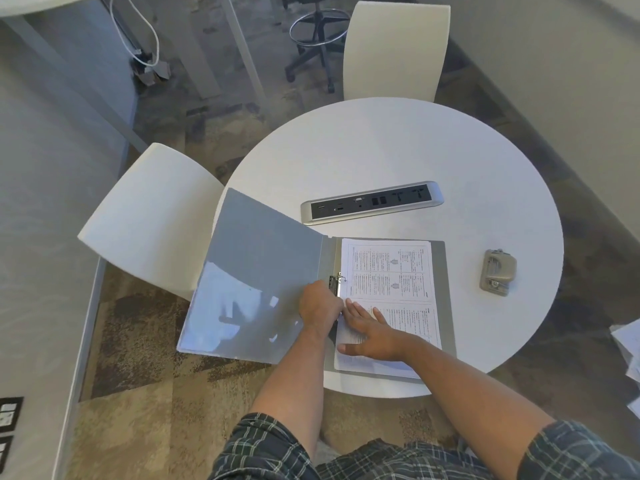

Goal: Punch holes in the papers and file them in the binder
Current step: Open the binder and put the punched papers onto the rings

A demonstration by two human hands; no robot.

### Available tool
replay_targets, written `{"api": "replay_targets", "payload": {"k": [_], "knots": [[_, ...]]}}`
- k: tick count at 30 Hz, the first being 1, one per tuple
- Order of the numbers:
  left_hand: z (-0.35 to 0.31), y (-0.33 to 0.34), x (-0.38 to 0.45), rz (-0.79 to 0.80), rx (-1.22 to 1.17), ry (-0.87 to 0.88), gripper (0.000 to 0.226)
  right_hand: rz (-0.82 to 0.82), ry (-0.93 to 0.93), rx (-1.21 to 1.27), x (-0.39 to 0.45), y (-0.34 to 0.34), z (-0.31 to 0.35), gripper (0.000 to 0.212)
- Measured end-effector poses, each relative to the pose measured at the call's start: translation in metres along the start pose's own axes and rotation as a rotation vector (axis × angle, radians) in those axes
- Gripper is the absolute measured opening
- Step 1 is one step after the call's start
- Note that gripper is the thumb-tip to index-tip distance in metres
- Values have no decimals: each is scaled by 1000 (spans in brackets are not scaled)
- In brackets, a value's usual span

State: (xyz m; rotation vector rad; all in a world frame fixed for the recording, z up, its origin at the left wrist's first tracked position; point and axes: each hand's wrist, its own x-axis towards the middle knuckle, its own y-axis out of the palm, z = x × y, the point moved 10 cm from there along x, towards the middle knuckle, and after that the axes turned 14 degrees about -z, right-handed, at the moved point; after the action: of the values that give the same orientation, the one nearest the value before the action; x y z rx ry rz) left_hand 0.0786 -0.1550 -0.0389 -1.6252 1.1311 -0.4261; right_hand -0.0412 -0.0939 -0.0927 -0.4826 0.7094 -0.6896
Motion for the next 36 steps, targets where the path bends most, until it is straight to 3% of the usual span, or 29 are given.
{"api": "replay_targets", "payload": {"k": [9, 18, 24, 31, 33, 36], "knots": [[13, 3, 5, -8, -272, -136, 37, -2, -1, 21, 0, 0, -2, 95], [16, 10, 2, 79, -384, -122, 7, -26, 6, 97, -4, -2, -5, 100], [19, 20, 1, 191, -472, -126, 18, -87, 96, 222, -5, -3, -13, 108], [18, 19, -3, 215, -538, -130, 19, -93, 127, 251, -12, -8, -10, 96], [20, 19, -3, 203, -555, -149, 21, -223, 157, 323, -17, -24, -13, 89], [21, 22, -4, 213, -562, -177, 17, -746, 380, 168, -40, -72, -46, 78]]}}
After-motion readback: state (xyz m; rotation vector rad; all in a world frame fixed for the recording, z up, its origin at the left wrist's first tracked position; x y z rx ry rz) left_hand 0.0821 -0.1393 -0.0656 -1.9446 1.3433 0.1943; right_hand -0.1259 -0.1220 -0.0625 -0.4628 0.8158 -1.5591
